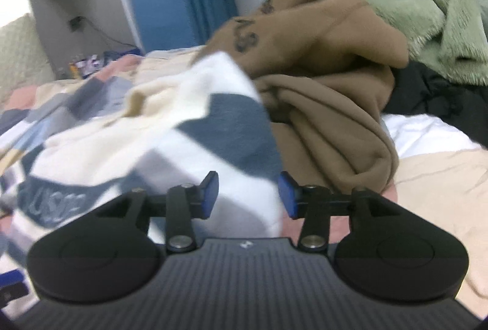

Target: Fold large clothes

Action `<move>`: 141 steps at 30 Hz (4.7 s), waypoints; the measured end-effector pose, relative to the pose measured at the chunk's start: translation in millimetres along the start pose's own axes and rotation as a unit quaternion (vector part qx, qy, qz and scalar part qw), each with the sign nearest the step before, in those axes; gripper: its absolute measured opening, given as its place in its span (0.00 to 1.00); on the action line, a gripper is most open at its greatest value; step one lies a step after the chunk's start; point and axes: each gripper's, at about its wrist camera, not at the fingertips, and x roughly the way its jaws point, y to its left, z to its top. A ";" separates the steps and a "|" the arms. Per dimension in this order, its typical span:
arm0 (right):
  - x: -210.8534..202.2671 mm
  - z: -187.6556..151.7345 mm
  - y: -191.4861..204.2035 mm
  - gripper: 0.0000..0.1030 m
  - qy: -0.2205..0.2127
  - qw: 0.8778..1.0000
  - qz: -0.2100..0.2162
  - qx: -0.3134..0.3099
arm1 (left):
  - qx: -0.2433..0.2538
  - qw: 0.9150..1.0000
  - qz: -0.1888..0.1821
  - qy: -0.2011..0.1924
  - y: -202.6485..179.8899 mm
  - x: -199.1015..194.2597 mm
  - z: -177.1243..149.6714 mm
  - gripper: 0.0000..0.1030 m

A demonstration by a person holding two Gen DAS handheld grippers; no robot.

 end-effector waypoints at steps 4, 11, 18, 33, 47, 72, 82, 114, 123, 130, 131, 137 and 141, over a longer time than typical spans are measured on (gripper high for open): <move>-26.5 1.6 21.3 0.45 -0.024 0.999 0.022 0.002 | 0.003 1.000 0.005 0.002 -1.1 -1.0 -0.6 0.61; -44.9 -10.3 73.7 0.45 -0.024 0.997 0.058 -0.043 | 0.011 1.000 0.010 0.006 -3.6 -0.3 -1.2 0.61; -31.5 -39.0 107.3 0.44 0.023 0.994 0.092 -0.059 | 0.011 1.000 0.010 0.008 -3.6 -0.2 -1.3 0.61; -7.1 -93.7 122.2 0.44 0.098 0.991 0.078 -0.043 | 0.002 1.000 0.019 -0.004 -1.9 -20.5 0.1 0.61; -59.0 -100.8 139.1 0.44 0.063 0.992 0.081 -0.080 | -0.032 0.979 0.156 -0.128 29.2 -89.0 16.9 0.65; -41.3 -106.0 139.9 0.83 0.097 0.987 0.115 -0.062 | -0.211 0.835 0.482 -0.162 161.1 -75.3 15.3 0.77; -38.9 -89.2 129.3 0.83 0.086 0.989 0.116 -0.021 | -0.201 0.872 0.423 -0.145 170.3 -93.6 41.4 0.15; -89.7 -79.4 -31.1 0.83 0.026 0.972 0.119 0.201 | 0.128 0.992 -0.006 -0.007 -232.7 -42.1 90.2 0.07; -85.2 -79.0 -51.4 0.83 0.015 0.967 0.106 0.229 | 0.075 0.994 -0.060 0.049 -223.0 5.9 52.2 0.09; -86.2 -74.5 -41.0 0.83 0.009 0.973 0.109 0.204 | 0.070 0.991 -0.107 0.034 -177.0 -23.0 43.0 0.70; -86.1 -74.7 -38.5 0.83 0.012 0.972 0.118 0.202 | 0.068 0.992 -0.106 0.030 -167.4 -31.9 42.7 0.71; -91.0 -77.7 -9.9 0.83 0.013 0.979 0.143 0.147 | -0.026 0.998 -0.059 -0.005 -87.2 -42.5 50.3 0.71; -84.1 -82.5 9.5 0.83 0.029 0.981 0.153 0.115 | -0.084 0.996 -0.022 -0.022 -38.3 -31.8 51.6 0.71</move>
